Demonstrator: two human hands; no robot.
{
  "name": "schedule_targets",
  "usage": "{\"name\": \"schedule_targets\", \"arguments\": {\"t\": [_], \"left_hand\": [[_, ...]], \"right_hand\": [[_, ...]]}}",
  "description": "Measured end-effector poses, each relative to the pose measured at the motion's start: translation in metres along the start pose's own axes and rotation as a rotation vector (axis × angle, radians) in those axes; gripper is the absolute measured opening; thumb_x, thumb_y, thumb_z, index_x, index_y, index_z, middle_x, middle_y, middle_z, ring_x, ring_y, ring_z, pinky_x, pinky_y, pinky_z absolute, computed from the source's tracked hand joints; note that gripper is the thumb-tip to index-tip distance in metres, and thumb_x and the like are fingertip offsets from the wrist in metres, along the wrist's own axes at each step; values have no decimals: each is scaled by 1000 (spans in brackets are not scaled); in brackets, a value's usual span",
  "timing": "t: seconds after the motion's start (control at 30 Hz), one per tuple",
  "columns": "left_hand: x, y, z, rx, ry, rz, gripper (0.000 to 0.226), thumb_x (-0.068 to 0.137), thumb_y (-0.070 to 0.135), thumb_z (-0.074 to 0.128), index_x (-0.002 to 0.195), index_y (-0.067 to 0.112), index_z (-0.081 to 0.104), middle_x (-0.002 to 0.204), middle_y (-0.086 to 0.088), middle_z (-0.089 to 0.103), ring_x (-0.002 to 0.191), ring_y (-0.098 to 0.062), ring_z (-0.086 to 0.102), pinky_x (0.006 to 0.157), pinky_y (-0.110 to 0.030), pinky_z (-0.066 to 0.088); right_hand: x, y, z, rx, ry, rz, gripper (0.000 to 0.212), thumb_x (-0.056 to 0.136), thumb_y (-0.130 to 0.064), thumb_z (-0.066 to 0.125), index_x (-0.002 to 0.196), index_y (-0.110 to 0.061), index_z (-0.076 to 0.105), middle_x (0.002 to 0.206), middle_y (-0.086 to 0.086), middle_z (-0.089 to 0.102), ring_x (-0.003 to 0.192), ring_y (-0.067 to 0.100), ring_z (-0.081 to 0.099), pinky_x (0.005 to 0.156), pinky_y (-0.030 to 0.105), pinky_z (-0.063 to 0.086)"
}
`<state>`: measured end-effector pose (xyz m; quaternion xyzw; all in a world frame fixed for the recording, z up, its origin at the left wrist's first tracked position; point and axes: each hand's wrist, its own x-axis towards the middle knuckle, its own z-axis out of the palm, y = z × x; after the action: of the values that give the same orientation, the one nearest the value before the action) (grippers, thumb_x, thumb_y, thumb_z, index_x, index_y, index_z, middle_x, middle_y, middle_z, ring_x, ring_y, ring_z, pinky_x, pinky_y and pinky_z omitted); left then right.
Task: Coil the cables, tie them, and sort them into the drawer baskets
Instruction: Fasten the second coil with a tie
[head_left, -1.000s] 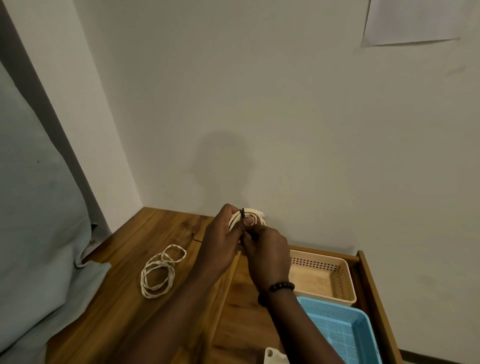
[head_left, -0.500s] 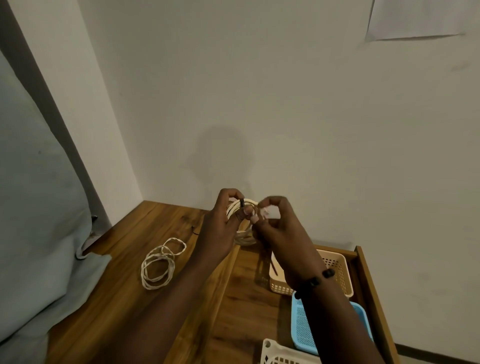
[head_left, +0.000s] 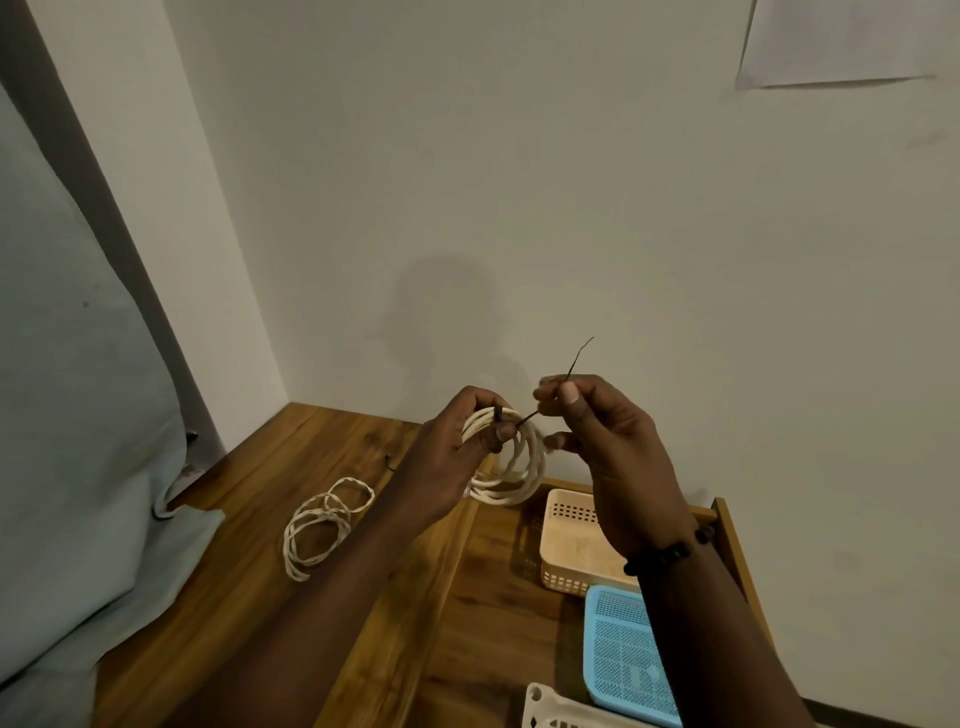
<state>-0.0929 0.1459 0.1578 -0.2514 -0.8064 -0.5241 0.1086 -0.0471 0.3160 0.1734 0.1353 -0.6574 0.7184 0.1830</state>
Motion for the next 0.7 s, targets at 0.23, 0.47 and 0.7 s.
{"name": "schedule_targets", "arguments": {"t": [0.23, 0.47, 0.7], "left_hand": [[1, 2, 0, -61, -20, 4, 21, 91, 27, 63, 111, 19, 58, 96, 15, 68, 92, 1, 64, 76, -13, 51], [3, -8, 3, 2, 15, -35, 28, 88, 36, 67, 112, 24, 57, 101, 13, 68, 95, -1, 64, 80, -22, 55], [3, -11, 3, -3, -13, -30, 27, 88, 29, 69, 111, 24, 57, 101, 10, 67, 94, -3, 64, 80, -22, 56]], "right_hand": [[7, 7, -9, -30, -36, 12, 13, 93, -18, 61, 100, -8, 67, 85, 4, 66, 77, 17, 61, 62, 29, 48], [4, 21, -8, -377, -61, 0, 5, 89, -24, 68, 88, -19, 70, 83, -1, 68, 81, 10, 61, 71, 27, 51], [1, 24, -4, -414, 21, 20, 5, 83, -11, 65, 82, -12, 61, 76, 4, 60, 74, 25, 57, 67, 42, 54]]}}
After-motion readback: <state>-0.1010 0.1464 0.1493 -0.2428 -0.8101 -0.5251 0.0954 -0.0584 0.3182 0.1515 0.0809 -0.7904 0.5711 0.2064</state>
